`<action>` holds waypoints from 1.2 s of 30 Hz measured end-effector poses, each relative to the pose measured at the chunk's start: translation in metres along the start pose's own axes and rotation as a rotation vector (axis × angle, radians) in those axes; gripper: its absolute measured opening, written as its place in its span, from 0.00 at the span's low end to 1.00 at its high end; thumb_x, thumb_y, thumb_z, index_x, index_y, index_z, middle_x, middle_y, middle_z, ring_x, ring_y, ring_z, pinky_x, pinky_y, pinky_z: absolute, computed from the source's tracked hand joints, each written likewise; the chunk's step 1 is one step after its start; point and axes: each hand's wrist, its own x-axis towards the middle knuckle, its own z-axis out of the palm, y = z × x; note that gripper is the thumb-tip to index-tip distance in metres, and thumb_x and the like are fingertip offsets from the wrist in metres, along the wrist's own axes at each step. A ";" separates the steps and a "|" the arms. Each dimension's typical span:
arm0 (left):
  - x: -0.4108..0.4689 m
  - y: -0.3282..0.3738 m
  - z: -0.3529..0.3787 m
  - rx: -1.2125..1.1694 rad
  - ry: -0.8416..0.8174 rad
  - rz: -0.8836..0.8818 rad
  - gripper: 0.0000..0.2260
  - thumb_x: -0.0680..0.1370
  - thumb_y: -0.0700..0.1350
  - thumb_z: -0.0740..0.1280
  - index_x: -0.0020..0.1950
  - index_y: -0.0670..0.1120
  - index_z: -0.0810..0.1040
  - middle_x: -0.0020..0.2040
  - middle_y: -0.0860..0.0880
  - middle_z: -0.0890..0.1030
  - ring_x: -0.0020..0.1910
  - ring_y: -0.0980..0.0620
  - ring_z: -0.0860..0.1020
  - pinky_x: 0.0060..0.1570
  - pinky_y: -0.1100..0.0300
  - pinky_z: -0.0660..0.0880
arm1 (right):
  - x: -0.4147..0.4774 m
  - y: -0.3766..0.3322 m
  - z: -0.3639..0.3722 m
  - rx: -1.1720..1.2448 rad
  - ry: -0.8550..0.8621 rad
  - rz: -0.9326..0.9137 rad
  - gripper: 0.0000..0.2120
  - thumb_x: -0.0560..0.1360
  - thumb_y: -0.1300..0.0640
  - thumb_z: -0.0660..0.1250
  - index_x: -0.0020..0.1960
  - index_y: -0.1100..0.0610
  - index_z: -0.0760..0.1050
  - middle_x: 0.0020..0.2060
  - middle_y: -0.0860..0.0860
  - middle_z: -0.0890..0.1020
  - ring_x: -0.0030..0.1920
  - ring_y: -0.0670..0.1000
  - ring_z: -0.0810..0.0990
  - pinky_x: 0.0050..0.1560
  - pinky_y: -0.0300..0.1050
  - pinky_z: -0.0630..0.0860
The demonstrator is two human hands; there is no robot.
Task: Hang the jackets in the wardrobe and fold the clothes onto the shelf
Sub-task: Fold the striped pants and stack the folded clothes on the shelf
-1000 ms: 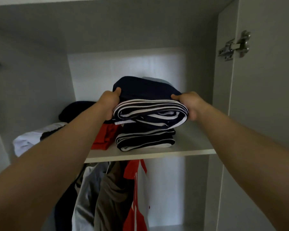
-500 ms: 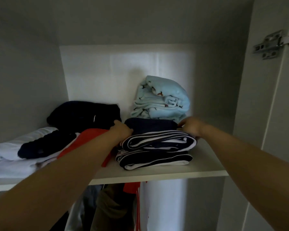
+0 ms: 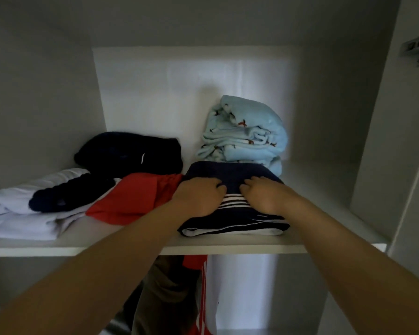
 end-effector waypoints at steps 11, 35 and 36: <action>-0.079 -0.099 -0.073 -0.024 0.252 -0.010 0.18 0.75 0.39 0.68 0.65 0.48 0.77 0.63 0.47 0.77 0.62 0.48 0.75 0.62 0.61 0.69 | 0.021 -0.048 -0.040 -0.196 0.049 -0.082 0.12 0.79 0.57 0.60 0.57 0.58 0.78 0.54 0.54 0.81 0.51 0.54 0.80 0.54 0.51 0.79; -0.088 -0.163 -0.054 0.306 0.290 -0.029 0.13 0.85 0.51 0.56 0.63 0.44 0.73 0.58 0.43 0.78 0.56 0.42 0.77 0.56 0.50 0.71 | 0.067 -0.150 -0.008 0.234 0.079 -0.153 0.12 0.78 0.64 0.59 0.47 0.68 0.80 0.45 0.60 0.83 0.50 0.60 0.81 0.49 0.48 0.78; -0.083 -0.160 -0.063 0.200 0.369 -0.064 0.12 0.85 0.49 0.57 0.61 0.42 0.73 0.57 0.41 0.78 0.54 0.40 0.77 0.56 0.49 0.72 | 0.068 -0.150 -0.010 0.272 0.136 -0.138 0.15 0.81 0.59 0.58 0.43 0.66 0.78 0.42 0.59 0.81 0.47 0.59 0.80 0.45 0.45 0.74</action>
